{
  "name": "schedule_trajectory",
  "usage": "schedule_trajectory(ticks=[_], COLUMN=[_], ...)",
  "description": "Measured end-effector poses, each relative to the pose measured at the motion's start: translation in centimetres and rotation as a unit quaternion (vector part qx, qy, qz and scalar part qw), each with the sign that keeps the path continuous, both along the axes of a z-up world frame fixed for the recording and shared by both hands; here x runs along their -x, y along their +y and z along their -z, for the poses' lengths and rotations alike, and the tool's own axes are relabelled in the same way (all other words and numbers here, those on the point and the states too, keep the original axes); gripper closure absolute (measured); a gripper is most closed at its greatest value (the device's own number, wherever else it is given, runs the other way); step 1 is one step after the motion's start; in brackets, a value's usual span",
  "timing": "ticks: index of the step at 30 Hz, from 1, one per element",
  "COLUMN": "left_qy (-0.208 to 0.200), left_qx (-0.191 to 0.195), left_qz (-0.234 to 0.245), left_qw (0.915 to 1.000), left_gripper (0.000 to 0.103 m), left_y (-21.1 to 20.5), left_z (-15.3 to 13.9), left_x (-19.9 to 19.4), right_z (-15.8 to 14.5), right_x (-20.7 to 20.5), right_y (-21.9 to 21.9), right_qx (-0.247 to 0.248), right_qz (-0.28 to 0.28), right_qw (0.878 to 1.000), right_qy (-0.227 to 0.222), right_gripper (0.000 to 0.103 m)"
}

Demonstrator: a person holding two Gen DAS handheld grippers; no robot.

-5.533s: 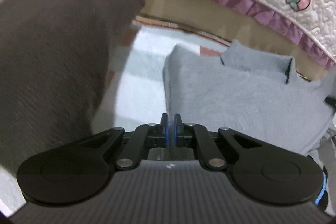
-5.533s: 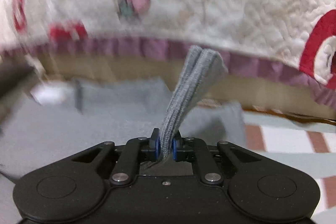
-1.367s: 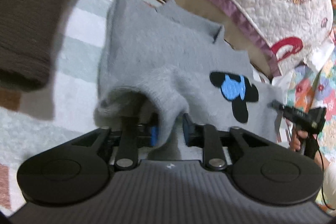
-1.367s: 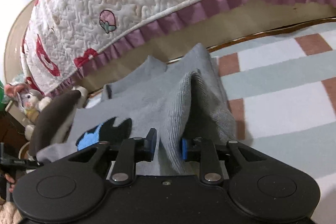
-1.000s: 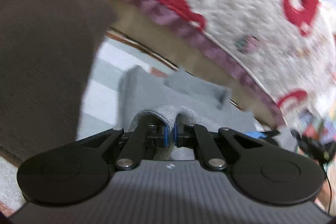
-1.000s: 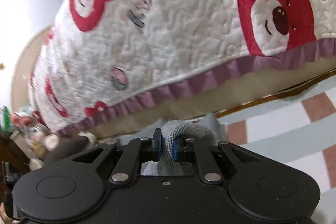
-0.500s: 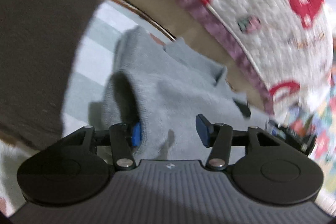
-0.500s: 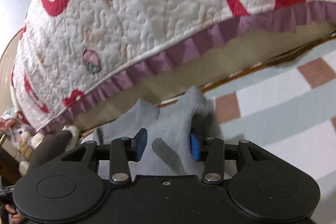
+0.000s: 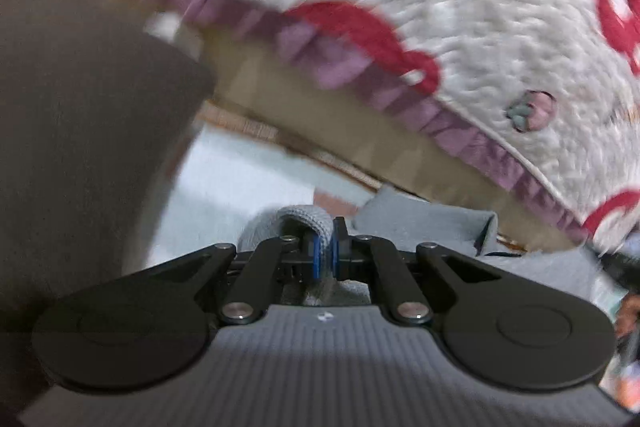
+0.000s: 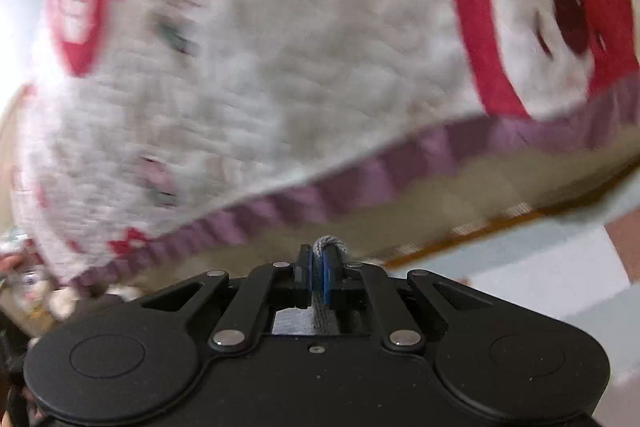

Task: Fold clothes

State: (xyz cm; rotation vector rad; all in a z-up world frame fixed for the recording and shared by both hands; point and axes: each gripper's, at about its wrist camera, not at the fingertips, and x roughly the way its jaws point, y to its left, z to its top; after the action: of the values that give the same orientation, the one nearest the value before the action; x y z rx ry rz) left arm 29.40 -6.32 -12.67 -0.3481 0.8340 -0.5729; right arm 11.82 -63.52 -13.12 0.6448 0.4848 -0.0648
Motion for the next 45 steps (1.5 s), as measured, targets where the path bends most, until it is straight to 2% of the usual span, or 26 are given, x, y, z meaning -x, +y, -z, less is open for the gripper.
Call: schedule_trajectory(ticks=[1,2,4,6,7,8,9,11,14,20,24,27,28,29,30,31,32,36,38,39,41,45], left_qy=[0.012,0.014,0.015,0.039,0.056,0.072,0.086,0.1,0.083,0.063,0.059,0.063,0.066,0.071,0.073,0.07,0.064,0.012,-0.02,-0.027,-0.042,-0.03], left_qx=[0.006,0.007,0.024,0.063,0.084,0.105,0.117,0.11,0.075,0.074,0.065,0.042,0.033,0.029,0.03,0.033,0.033,0.039,0.044,0.033,-0.008,-0.05], left_qz=[0.0,0.009,0.03,0.044,0.045,0.047,0.052,0.062,0.082,0.118,0.115,0.104,0.099,0.093,0.089,0.086,0.085,0.079,0.062,0.055,0.054,0.053], left_qw=[0.9999,0.9998,0.9991,0.9963,0.9938,0.9908,0.9881,0.987,0.9903,0.9882,0.9895,0.9917,0.9924,0.9927,0.9929,0.9933,0.9938,0.996,0.9969,0.9975,0.9976,0.9969], left_gripper=[0.098,0.098,0.097,0.084,0.068,0.059,0.058,0.057,0.058,0.064,0.063,0.057,0.052,0.05,0.05,0.059,0.092,0.092,0.092,0.093,0.093,0.093], left_y=[0.4,0.7,1.2,1.5,1.7,1.9,1.9,1.5,0.7,0.3,0.2,-0.1,-0.3,-0.4,-0.5,-0.7,-1.1,-2.1,-2.1,-2.3,-3.6,-4.6], left_z=[1.1,1.8,2.1,2.0,2.1,2.2,2.3,2.5,2.5,1.5,1.3,1.7,1.8,2.1,2.4,2.6,2.7,-0.8,-3.2,-3.4,-2.6,1.2], left_x=[-0.1,0.0,0.3,0.4,0.4,0.3,0.3,0.2,0.5,1.2,1.2,1.2,1.2,1.1,1.0,0.9,0.7,-0.9,-2.1,-2.8,-3.8,-3.6], right_z=[0.7,1.1,1.7,2.1,2.3,2.3,2.4,2.3,2.4,3.1,2.9,3.0,3.1,3.2,3.0,2.7,2.0,-1.4,-1.3,-1.3,-1.2,-1.0], right_x=[-0.4,-0.4,-0.1,0.8,1.3,1.7,2.1,2.6,3.0,2.3,0.8,-0.6,-1.0,-1.5,-1.9,-2.1,-2.0,-2.2,-3.1,-3.5,-4.4,-6.1], right_y=[0.0,0.1,0.3,-0.1,-0.2,-0.1,0.0,0.5,1.2,2.5,2.7,2.6,2.5,2.6,3.0,3.4,3.8,3.1,2.9,2.9,2.7,2.3], right_qx=[0.005,0.017,0.019,-0.025,-0.047,-0.055,-0.062,-0.061,-0.051,-0.054,-0.053,-0.064,-0.068,-0.069,-0.053,-0.039,-0.022,-0.015,-0.005,0.001,0.011,0.032], right_qz=[0.002,0.006,0.008,0.001,-0.004,-0.011,-0.017,-0.028,-0.046,-0.076,-0.063,-0.046,-0.041,-0.038,-0.049,-0.065,-0.077,-0.085,-0.082,-0.081,-0.079,-0.074], right_qw=[1.0,0.999,0.999,0.999,0.999,0.998,0.998,0.997,0.996,0.992,0.994,0.994,0.993,0.993,0.994,0.994,0.995,0.996,0.997,0.997,0.996,0.995], right_qy=[0.016,0.029,0.038,0.028,0.025,0.023,0.022,0.031,0.048,0.081,0.079,0.08,0.082,0.083,0.085,0.077,0.059,-0.006,0.008,0.015,0.029,0.057], right_gripper=[0.095,0.089,0.088,0.072,0.056,0.055,0.055,0.055,0.055,0.055,0.051,0.049,0.051,0.073,0.088,0.087,0.088,0.089,0.089,0.089,0.089,0.089])
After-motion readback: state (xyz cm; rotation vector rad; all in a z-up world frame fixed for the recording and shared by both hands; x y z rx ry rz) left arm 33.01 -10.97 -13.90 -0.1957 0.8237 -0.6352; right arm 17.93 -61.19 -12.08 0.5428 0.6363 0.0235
